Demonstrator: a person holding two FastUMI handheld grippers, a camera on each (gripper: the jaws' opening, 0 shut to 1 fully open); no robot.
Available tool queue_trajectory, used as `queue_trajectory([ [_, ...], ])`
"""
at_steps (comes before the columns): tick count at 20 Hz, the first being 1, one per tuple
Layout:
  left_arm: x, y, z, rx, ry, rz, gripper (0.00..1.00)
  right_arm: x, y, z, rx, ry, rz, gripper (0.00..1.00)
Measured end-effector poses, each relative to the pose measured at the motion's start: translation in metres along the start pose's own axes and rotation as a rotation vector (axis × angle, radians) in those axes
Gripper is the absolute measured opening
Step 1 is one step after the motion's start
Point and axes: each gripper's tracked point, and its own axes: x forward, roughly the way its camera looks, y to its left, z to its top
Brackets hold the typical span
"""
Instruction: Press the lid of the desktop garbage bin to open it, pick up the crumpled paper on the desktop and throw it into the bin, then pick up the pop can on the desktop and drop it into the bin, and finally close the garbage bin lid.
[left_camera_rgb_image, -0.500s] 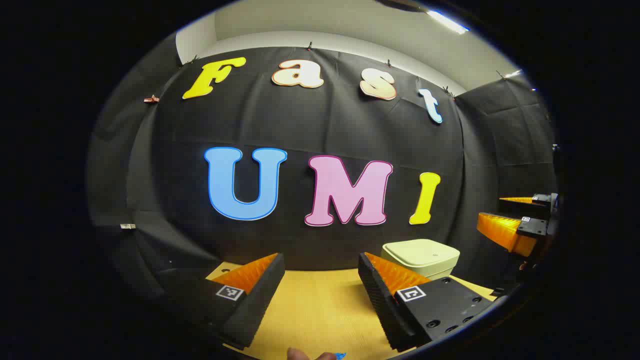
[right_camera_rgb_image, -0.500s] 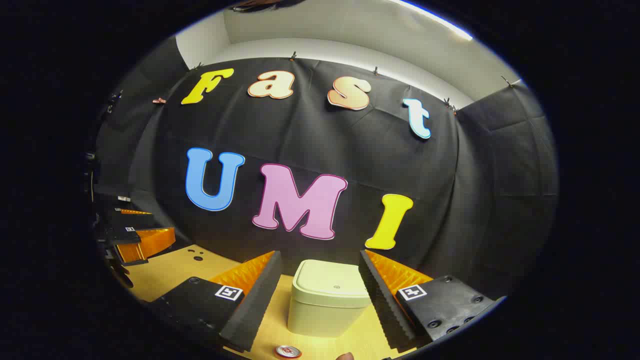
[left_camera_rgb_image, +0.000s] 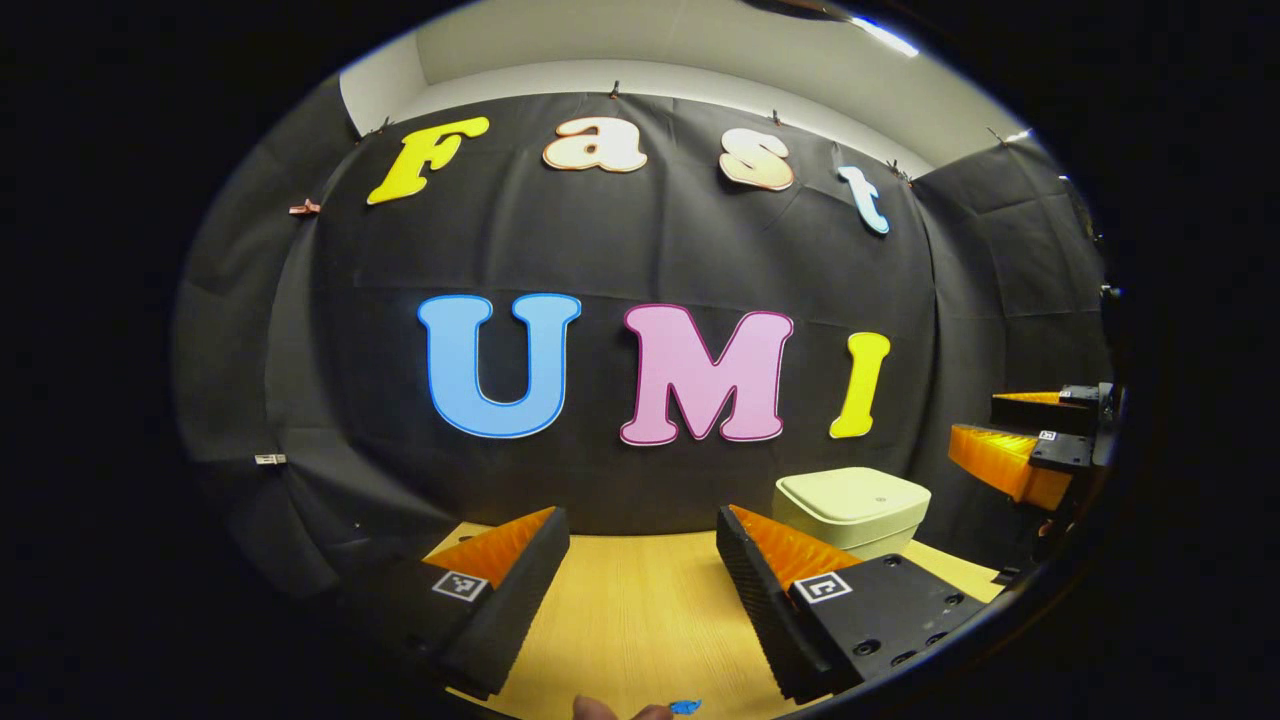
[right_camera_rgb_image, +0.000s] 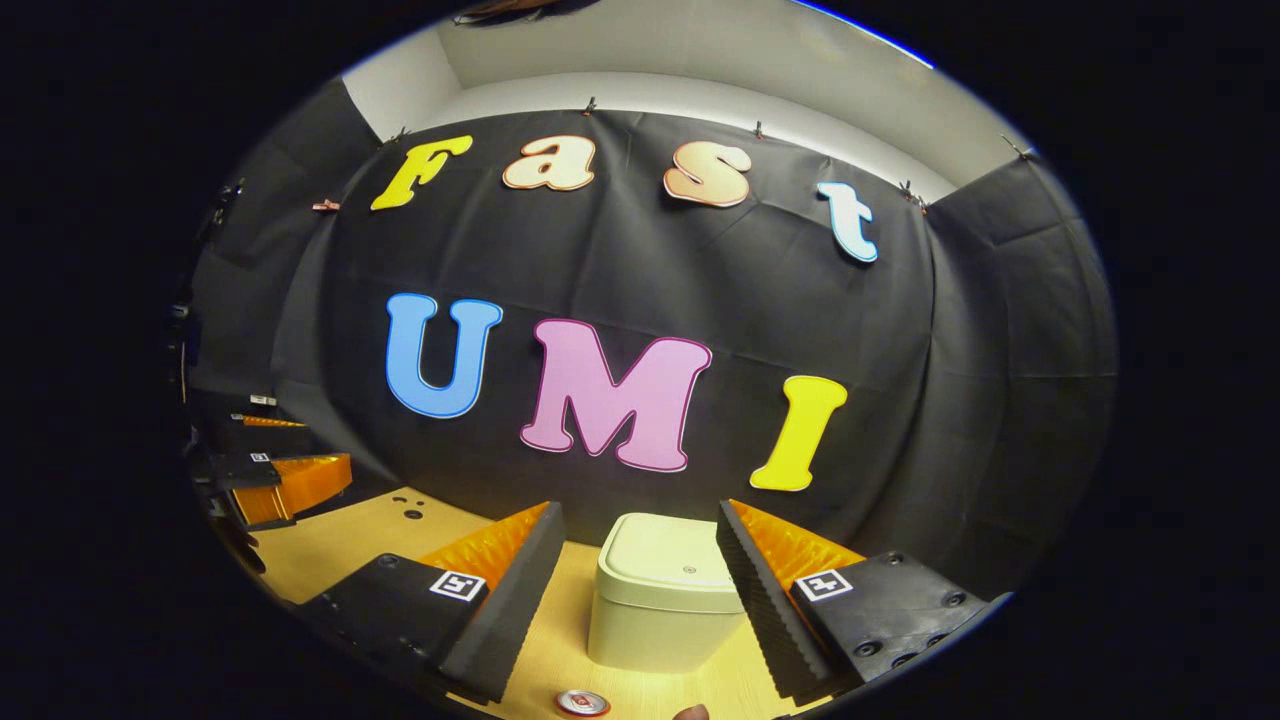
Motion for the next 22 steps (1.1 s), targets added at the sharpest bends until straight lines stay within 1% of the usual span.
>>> queue_trajectory([
  [5, 0.007, -0.005, 0.005, 0.012, -0.001, 0.014, 0.95, 0.007, -0.004, -0.002, 0.016, 0.01, 0.008, 0.96],
  [7, 0.011, -0.008, 0.006, 0.015, -0.003, 0.016, 0.95, 0.02, -0.014, -0.005, 0.015, 0.014, 0.009, 0.96],
  [9, 0.013, -0.01, 0.006, 0.016, -0.003, 0.019, 0.95, 0.025, -0.014, -0.007, 0.019, 0.022, 0.021, 0.96],
  [10, 0.015, -0.011, 0.005, 0.015, -0.003, 0.021, 0.95, 0.027, -0.014, -0.007, 0.02, 0.027, 0.022, 0.94],
  [12, 0.017, -0.013, 0.004, 0.01, 0.0, 0.023, 0.95, 0.027, -0.017, -0.007, 0.019, 0.031, 0.03, 0.94],
  [13, 0.019, -0.015, 0.005, 0.008, 0.002, 0.023, 0.95, 0.028, -0.017, -0.009, 0.018, 0.036, 0.039, 0.92],
  [14, 0.019, -0.015, 0.004, 0.008, 0.002, 0.025, 0.95, 0.03, -0.017, -0.009, 0.015, 0.04, 0.039, 0.86],
  [15, 0.02, -0.017, 0.006, 0.009, 0.001, 0.025, 0.95, 0.032, -0.02, -0.011, 0.009, 0.044, 0.033, 0.82],
  [18, 0.021, -0.019, 0.005, 0.012, 0.0, 0.026, 0.95, 0.038, -0.019, -0.016, -0.005, 0.07, 0.06, 0.56],
  [19, 0.022, -0.021, 0.005, 0.013, 0.0, 0.026, 0.95, 0.04, -0.021, -0.017, -0.013, 0.077, 0.061, 0.53],
  [21, 0.023, -0.022, 0.006, 0.012, 0.001, 0.028, 0.95, 0.043, -0.025, -0.015, -0.013, 0.073, 0.061, 0.27],
  [22, 0.023, -0.021, 0.006, 0.012, 0.0, 0.028, 0.95, 0.045, -0.032, -0.014, -0.016, 0.072, 0.04, 0.17],
])
